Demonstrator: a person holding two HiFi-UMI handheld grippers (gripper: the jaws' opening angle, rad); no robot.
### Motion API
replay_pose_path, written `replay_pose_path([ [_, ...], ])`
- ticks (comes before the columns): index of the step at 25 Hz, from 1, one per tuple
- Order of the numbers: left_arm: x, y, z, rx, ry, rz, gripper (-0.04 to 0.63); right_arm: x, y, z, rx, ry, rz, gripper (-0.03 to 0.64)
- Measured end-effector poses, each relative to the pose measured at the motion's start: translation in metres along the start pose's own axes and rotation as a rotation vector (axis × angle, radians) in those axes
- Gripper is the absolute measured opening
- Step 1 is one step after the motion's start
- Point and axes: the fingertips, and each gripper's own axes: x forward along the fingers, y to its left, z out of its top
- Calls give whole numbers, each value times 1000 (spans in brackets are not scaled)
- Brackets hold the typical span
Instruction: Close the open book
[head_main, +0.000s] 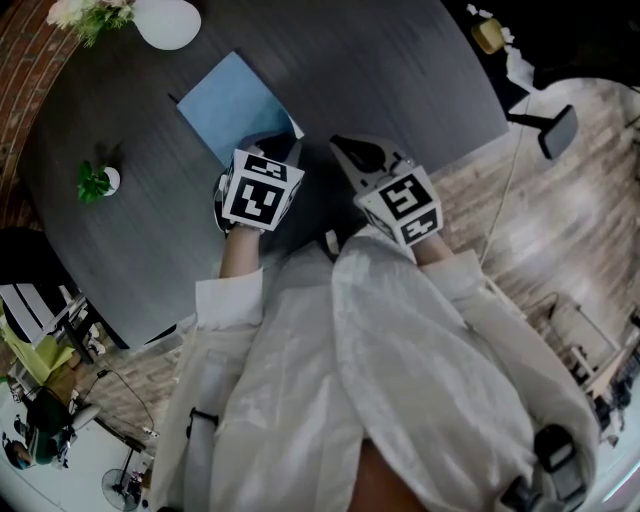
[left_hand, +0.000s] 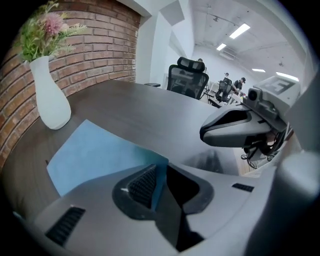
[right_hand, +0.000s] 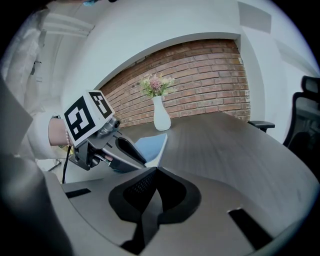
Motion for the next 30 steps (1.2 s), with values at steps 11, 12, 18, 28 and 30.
replay_pose_path([
  [11, 3, -4, -2, 43, -1, 12, 67, 1, 4, -2, 3, 1, 12, 6],
  [12, 3, -5, -1, 44, -5, 5, 67, 1, 3, -2, 2, 2, 11, 6],
  [18, 2, -8, -1, 29, -32, -3, 89, 0, 3, 0, -3, 2, 4, 6],
  [28, -24, -12, -3, -82, -175, -17, 89, -2, 21, -4, -26, 12, 7, 6],
  [30, -31, -11, -7, -94, -196, -32, 89, 0, 32, 0, -20, 1, 25, 6],
])
